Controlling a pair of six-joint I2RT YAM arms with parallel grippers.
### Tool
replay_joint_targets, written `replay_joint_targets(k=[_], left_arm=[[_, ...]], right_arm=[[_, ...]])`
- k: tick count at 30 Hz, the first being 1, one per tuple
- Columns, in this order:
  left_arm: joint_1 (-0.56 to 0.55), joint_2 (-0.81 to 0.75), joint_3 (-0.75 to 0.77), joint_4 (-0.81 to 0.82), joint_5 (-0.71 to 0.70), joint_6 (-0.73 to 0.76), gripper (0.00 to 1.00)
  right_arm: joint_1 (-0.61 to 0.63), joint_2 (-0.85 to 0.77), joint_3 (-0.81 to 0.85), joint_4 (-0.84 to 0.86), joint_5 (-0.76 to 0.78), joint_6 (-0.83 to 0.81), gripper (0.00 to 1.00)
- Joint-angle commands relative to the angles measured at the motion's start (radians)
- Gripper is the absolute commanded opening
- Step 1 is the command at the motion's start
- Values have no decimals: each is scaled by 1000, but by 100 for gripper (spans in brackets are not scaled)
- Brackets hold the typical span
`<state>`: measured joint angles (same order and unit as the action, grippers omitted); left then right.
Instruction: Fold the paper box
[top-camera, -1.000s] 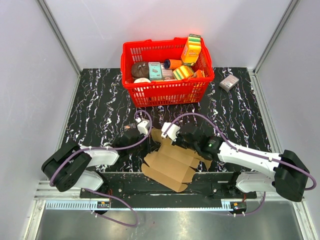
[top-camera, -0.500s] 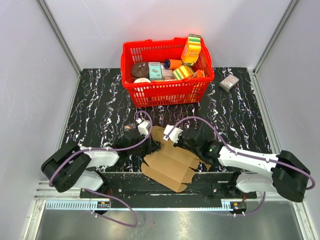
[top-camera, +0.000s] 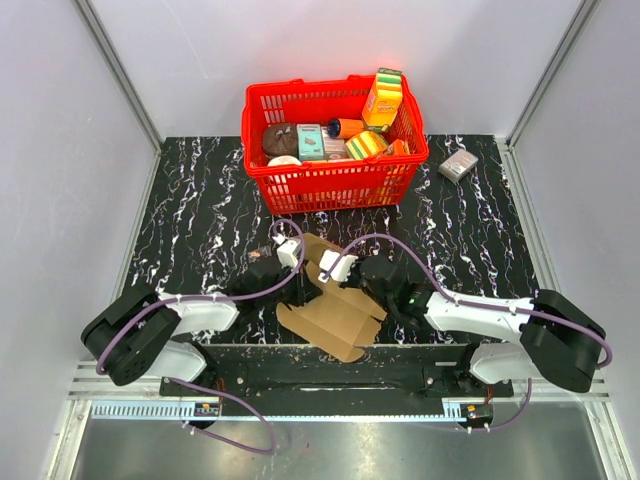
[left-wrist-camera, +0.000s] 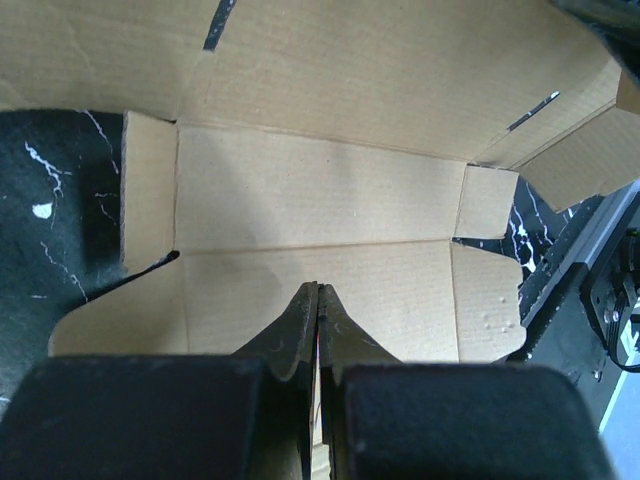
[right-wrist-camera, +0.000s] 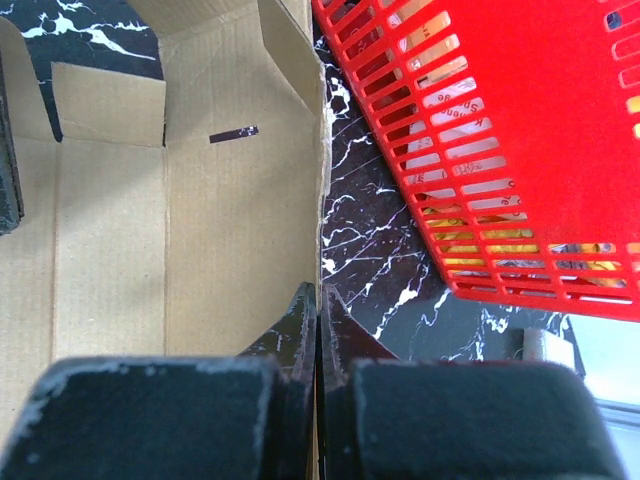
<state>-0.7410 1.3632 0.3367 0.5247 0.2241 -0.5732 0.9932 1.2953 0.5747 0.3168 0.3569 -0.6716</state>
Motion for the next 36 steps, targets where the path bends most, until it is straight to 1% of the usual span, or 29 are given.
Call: replay_joint_targets(k=[1, 5, 7, 10, 11, 14, 15, 16, 17, 20, 24, 30, 36], left_arm=[[-4, 2, 41, 43, -2, 13, 0], [-4, -58, 25, 26, -14, 19, 0], [-4, -119, 21, -11, -31, 32, 0], [-3, -220, 13, -70, -97, 52, 0], [-3, -249, 9, -86, -138, 58, 0], [3, -386, -14, -137, -221, 59, 0], [8, -407, -22, -147, -223, 59, 0], [15, -426, -30, -164, -267, 58, 0], [29, -449, -31, -173, -272, 58, 0], [54, -451, -25, -196, -269, 56, 0], [58, -424, 5, -216, -239, 53, 0], [60, -466, 8, -235, -284, 56, 0], [65, -466, 22, -241, -299, 52, 0]], right_arm=[[7, 12, -3, 102, 11, -104, 0], [10, 21, -24, 139, 16, -161, 0], [9, 22, -36, 160, 20, -195, 0], [9, 24, -49, 169, 14, -213, 0], [10, 24, -55, 169, 8, -215, 0], [9, 24, -67, 183, 11, -212, 0], [9, 22, -68, 183, 11, -207, 0], [9, 19, -70, 186, 10, -203, 0], [9, 18, -73, 188, 7, -201, 0], [10, 7, -73, 183, -7, -201, 0], [13, -7, -85, 176, -32, -224, 0], [21, -10, -116, 206, -18, -270, 0], [42, -16, -142, 235, 1, -325, 0]])
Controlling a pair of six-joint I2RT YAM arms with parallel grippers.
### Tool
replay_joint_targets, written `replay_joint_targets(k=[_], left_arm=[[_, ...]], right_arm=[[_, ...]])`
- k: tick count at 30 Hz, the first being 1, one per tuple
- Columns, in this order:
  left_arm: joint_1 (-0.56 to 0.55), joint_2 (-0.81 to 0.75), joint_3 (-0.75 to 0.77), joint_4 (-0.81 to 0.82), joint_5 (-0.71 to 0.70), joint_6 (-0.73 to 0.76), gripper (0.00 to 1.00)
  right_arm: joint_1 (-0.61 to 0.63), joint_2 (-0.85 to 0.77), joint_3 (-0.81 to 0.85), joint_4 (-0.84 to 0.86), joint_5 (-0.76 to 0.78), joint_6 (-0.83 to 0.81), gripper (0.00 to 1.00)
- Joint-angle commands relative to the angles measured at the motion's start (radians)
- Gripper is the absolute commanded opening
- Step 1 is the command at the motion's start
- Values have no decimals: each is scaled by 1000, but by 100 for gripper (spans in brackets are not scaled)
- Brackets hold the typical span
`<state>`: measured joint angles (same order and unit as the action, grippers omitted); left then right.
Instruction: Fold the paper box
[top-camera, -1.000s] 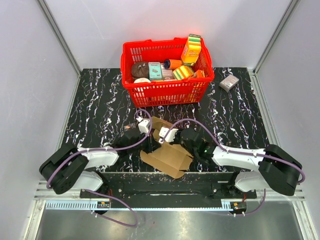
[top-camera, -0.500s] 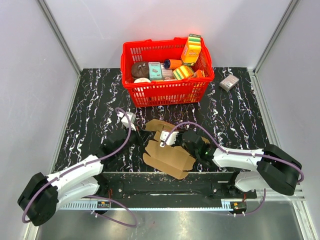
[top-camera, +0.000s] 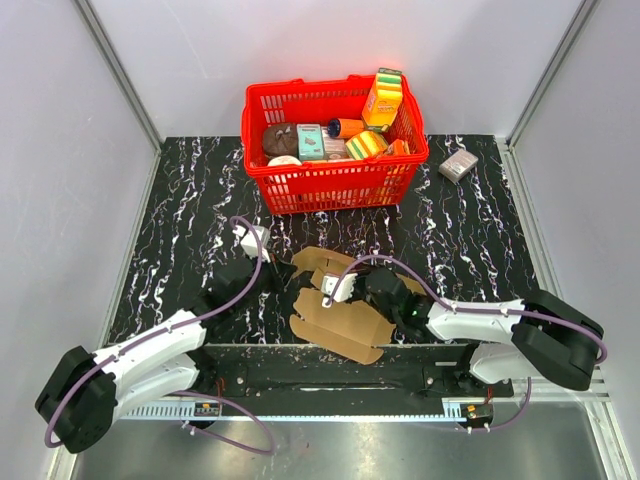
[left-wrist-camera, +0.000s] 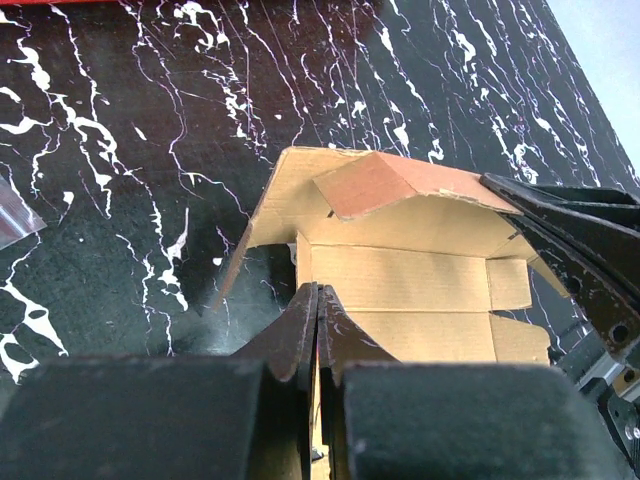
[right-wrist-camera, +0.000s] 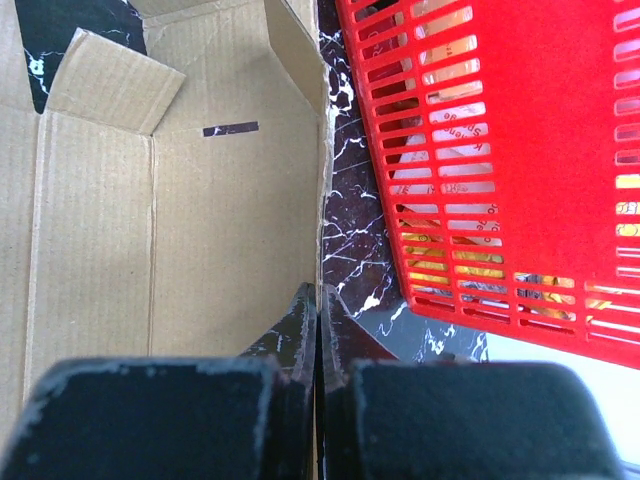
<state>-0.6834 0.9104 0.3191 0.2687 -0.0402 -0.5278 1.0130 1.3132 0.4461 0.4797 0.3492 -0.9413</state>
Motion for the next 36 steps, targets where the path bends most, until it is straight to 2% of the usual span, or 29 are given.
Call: replay_joint_targets(k=[1, 7, 12, 18, 36], left_arm=[[8, -11, 40, 20, -32, 5, 0], [8, -4, 48, 38, -1, 3, 0], [8, -7, 51, 41, 0, 12, 0], [8, -4, 49, 41, 3, 22, 0], [21, 31, 57, 63, 5, 43, 0]], right_arm=[[29, -37, -18, 91, 16, -59, 0], [36, -60, -64, 180, 5, -80, 0], [39, -19, -53, 213, 50, -112, 0], [52, 72, -64, 416, 135, -217, 0], [113, 207, -69, 553, 228, -252, 0]])
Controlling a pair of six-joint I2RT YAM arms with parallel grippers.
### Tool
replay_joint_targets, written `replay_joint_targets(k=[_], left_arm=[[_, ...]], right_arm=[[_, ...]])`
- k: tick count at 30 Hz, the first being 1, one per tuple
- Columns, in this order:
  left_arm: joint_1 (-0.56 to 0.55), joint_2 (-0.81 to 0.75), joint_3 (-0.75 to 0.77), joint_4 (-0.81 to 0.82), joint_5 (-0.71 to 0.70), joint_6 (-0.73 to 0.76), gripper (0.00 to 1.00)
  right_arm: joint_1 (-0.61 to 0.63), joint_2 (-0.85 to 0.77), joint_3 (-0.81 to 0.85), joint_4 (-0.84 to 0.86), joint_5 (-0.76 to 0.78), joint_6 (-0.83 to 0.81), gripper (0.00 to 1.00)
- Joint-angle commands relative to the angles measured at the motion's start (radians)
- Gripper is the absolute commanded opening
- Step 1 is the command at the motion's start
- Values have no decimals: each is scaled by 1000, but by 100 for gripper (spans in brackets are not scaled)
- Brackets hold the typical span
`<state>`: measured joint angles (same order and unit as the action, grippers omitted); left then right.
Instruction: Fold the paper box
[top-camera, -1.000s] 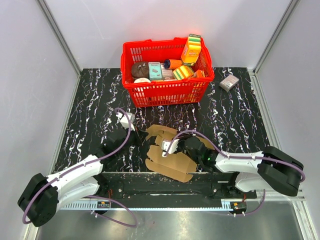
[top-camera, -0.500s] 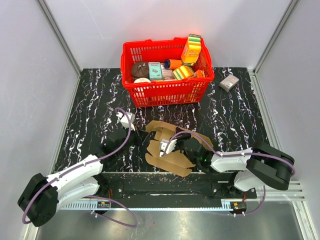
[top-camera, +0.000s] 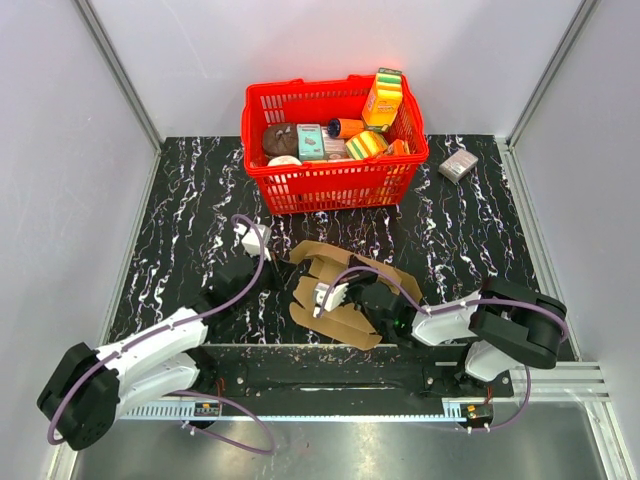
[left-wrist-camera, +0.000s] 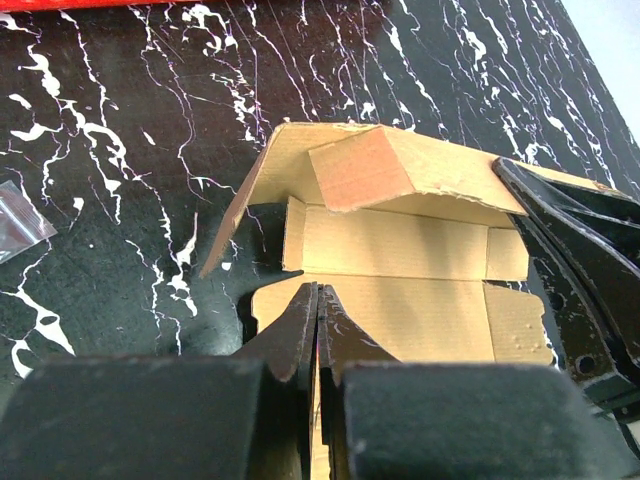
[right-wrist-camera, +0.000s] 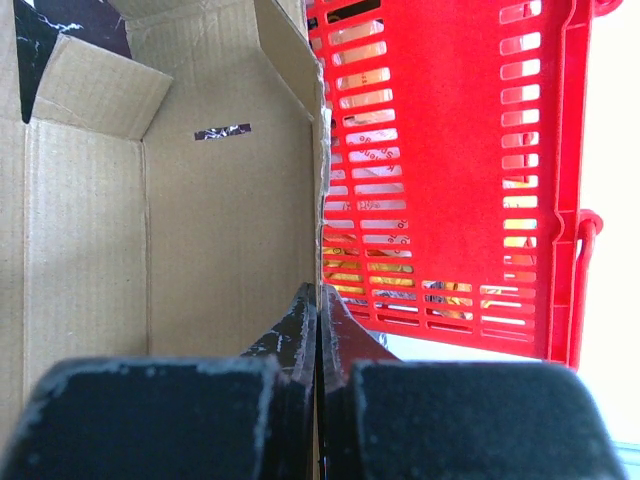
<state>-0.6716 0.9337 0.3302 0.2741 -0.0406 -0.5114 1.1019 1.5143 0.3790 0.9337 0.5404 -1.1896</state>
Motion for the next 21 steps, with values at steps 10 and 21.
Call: replay_joint_targets(k=[10, 21], left_arm=[[32, 56, 67, 91, 22, 53, 0], [70, 213, 177, 175, 102, 76, 0]], right_arm=[[33, 9, -12, 116, 18, 4, 0], [47, -23, -12, 74, 9, 15, 0]])
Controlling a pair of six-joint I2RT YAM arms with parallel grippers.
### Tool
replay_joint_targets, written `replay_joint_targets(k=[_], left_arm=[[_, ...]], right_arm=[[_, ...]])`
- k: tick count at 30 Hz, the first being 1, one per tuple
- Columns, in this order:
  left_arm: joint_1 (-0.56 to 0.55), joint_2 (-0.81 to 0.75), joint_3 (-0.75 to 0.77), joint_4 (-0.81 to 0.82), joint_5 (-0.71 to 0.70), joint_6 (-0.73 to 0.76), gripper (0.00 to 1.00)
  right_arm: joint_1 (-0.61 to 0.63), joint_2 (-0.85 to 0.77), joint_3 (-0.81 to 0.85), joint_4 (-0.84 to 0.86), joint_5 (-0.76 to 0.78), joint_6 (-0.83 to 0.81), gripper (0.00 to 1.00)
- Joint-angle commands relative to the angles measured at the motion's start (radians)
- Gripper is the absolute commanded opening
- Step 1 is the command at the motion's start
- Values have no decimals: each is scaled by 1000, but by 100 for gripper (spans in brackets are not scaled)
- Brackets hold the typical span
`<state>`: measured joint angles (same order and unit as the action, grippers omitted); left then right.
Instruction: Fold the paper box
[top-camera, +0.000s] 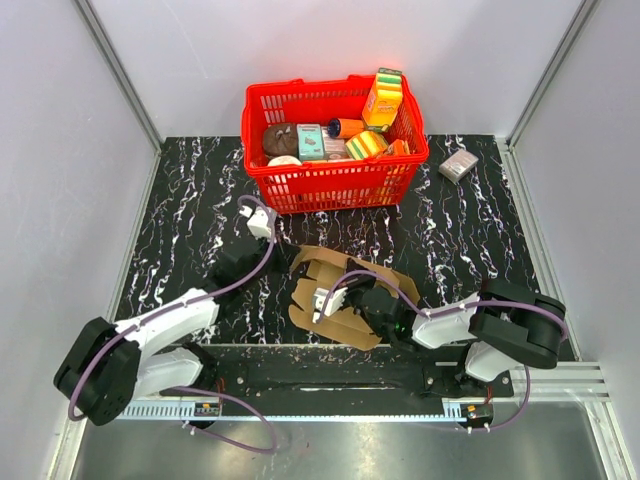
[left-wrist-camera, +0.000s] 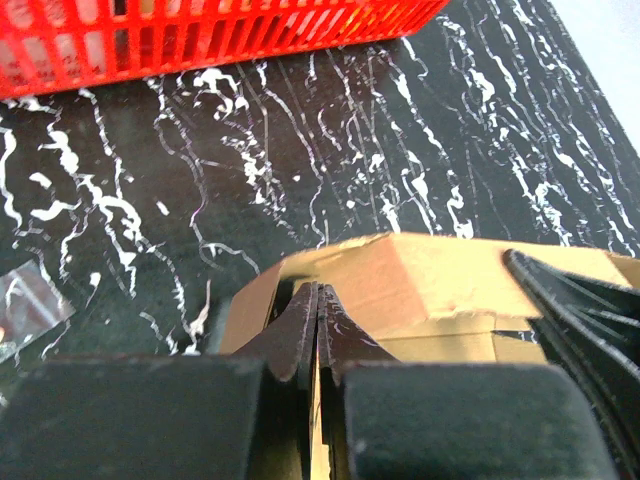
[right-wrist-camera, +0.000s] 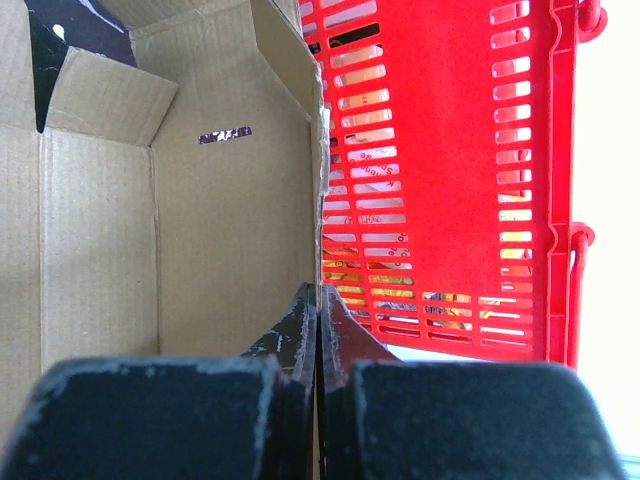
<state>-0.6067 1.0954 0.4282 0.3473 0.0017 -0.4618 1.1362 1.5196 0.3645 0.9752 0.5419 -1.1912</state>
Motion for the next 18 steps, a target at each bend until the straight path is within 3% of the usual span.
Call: replay_joint_targets(k=[1, 18], left_arm=[[7, 64, 98, 110, 64, 26, 0], [7, 258, 179, 101, 86, 43, 0]], right_arm=[[13, -32, 1, 30, 6, 18, 0], [17, -45, -15, 23, -11, 48, 0]])
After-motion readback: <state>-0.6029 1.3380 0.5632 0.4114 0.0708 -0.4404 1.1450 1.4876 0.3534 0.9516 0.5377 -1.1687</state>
